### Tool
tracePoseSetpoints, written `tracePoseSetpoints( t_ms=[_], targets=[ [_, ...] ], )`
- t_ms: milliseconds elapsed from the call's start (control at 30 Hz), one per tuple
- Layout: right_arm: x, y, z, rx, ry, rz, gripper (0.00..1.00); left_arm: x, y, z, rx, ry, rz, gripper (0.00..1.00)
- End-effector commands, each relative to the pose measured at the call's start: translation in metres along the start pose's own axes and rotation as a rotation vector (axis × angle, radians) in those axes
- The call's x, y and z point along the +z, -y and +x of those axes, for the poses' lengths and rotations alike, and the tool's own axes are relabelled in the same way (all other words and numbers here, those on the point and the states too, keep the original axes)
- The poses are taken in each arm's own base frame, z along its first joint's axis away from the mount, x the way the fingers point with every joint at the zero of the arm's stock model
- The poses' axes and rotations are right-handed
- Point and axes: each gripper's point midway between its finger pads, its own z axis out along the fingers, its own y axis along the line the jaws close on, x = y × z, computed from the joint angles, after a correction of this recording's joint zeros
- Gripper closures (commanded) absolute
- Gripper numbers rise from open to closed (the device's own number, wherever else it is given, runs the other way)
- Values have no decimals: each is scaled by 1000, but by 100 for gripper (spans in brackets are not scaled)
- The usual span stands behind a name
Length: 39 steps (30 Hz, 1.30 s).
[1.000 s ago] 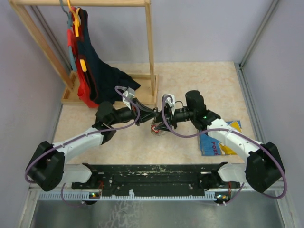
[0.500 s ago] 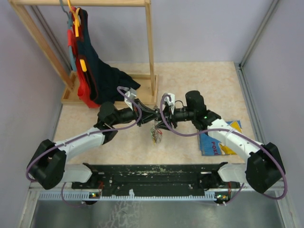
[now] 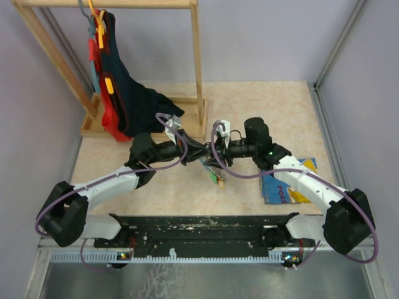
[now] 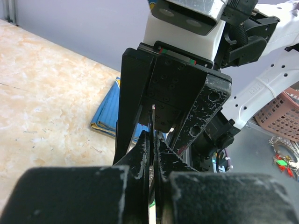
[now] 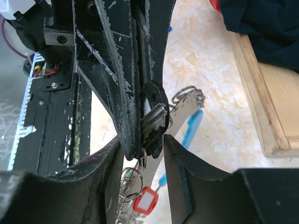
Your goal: Remove the keys from the keyring
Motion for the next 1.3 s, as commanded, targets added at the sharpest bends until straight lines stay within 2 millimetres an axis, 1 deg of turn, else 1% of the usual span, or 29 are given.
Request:
tracePoseSetpoints(
  t_ms=[0, 233, 400, 600, 800, 833, 967, 1000, 1267],
  targets=[
    [-9, 0, -36, -84, 67, 10, 62, 7, 10, -26, 61, 66, 30, 100],
    [-12, -3, -37, -103, 60, -2, 66, 4, 7, -24, 76, 61, 9, 100],
    [-12, -6, -37, -106, 59, -20, 72, 4, 8, -25, 83, 60, 9, 100],
    [-12, -5, -38, -102, 61, -15, 84, 4, 9, -25, 76, 58, 16, 100],
    [-12, -3, -36, -100, 58, -8, 86, 3, 11, -27, 83, 62, 18, 100],
    [-12, -3, -36, -99, 57, -6, 87, 3, 11, -27, 84, 60, 17, 100],
    [-13, -2, -36, -99, 56, -3, 99, 3, 10, -25, 82, 55, 15, 100],
    [-14, -2, -37, -100, 58, -3, 100, 2, 10, -24, 81, 55, 15, 100],
    [-16, -1, -37, -87, 57, -1, 100, -6, 13, -22, 99, 72, 9, 100]
  ],
)
